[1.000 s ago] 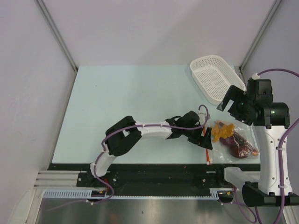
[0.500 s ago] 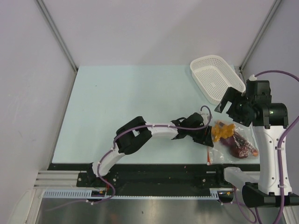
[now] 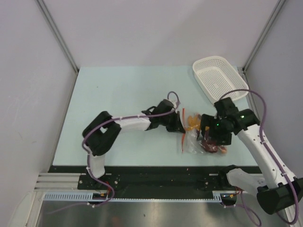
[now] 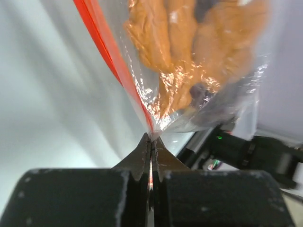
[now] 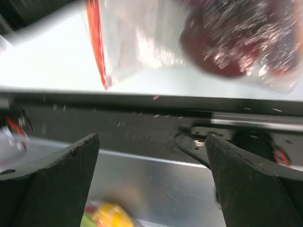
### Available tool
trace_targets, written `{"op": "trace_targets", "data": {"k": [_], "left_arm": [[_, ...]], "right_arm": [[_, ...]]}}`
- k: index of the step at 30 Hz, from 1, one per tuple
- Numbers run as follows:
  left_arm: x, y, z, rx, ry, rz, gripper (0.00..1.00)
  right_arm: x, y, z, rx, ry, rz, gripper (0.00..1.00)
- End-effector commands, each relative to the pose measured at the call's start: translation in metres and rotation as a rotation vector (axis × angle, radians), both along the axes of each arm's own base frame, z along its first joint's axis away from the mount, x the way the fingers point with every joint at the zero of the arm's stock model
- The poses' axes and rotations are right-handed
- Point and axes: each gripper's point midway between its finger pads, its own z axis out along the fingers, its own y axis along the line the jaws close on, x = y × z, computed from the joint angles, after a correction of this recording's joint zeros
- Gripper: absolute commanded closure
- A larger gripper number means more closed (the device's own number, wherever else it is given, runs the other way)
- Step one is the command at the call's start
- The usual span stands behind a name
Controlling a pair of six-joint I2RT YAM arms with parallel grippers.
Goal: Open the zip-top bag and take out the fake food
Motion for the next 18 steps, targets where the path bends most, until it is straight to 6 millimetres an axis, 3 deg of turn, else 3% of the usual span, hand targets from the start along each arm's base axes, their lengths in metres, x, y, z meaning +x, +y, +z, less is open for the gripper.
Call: {"op": "trace_targets", "data": {"k": [1,3,4,5,6,7,9,10,11,12,13,14,15,16,18], "left_arm": [[-0.002,0.037,0.064,-0.024,-0.018,0.027,1.00],[-0.005,0.056,0.064,0.020,0.033,0.098,1.00],[-0.007,0.062,0.085,-0.015,0.016,0.123,1.00],[-0.009,0.072,0.080,0.009,0.035,0.169,1.00],[-0.009,0.077,0.088,-0.016,0.072,0.220,1.00],[-0.011,0.083,0.099,-0.045,0.072,0.242,1.00],[-0.011,0.092,0.107,-0.039,0.109,0.288,1.00],[-0.010,0.093,0.119,-0.049,0.105,0.297,1.00],[-0.014,0.099,0.118,-0.017,0.131,0.309,1.00],[-0.013,0.102,0.122,-0.015,0.144,0.334,1.00],[-0.013,0.103,0.127,-0.019,0.146,0.344,1.00],[-0.014,0.106,0.132,-0.021,0.151,0.356,1.00],[-0.014,0.109,0.133,-0.024,0.171,0.374,1.00],[-0.014,0.110,0.136,-0.028,0.177,0.379,1.00],[-0.012,0.117,0.138,-0.017,0.184,0.403,1.00]], "right_arm": [[-0.003,0.075,0.007,0.193,-0.097,0.177,0.00],[-0.016,0.096,0.001,0.220,-0.103,0.244,0.00],[-0.011,0.110,0.007,0.262,-0.158,0.271,0.00],[-0.012,0.114,0.001,0.262,-0.174,0.290,0.00],[-0.023,0.126,0.001,0.274,-0.204,0.358,0.00],[-0.013,0.131,0.008,0.271,-0.314,0.375,0.00],[-0.020,0.134,-0.002,0.213,-0.389,0.430,0.00],[-0.010,0.132,0.003,0.174,-0.495,0.423,0.00],[-0.008,0.134,0.006,0.165,-0.551,0.439,0.00],[-0.009,0.134,-0.006,0.136,-0.589,0.468,0.00],[-0.006,0.142,0.007,0.128,-0.725,0.509,0.00],[-0.003,0.143,0.006,0.105,-0.777,0.519,0.00],[-0.003,0.142,-0.003,0.064,-0.812,0.547,0.00],[0.005,0.140,0.004,0.012,-0.895,0.506,0.00],[0.015,0.129,-0.005,-0.120,-0.949,0.495,0.00]]}}
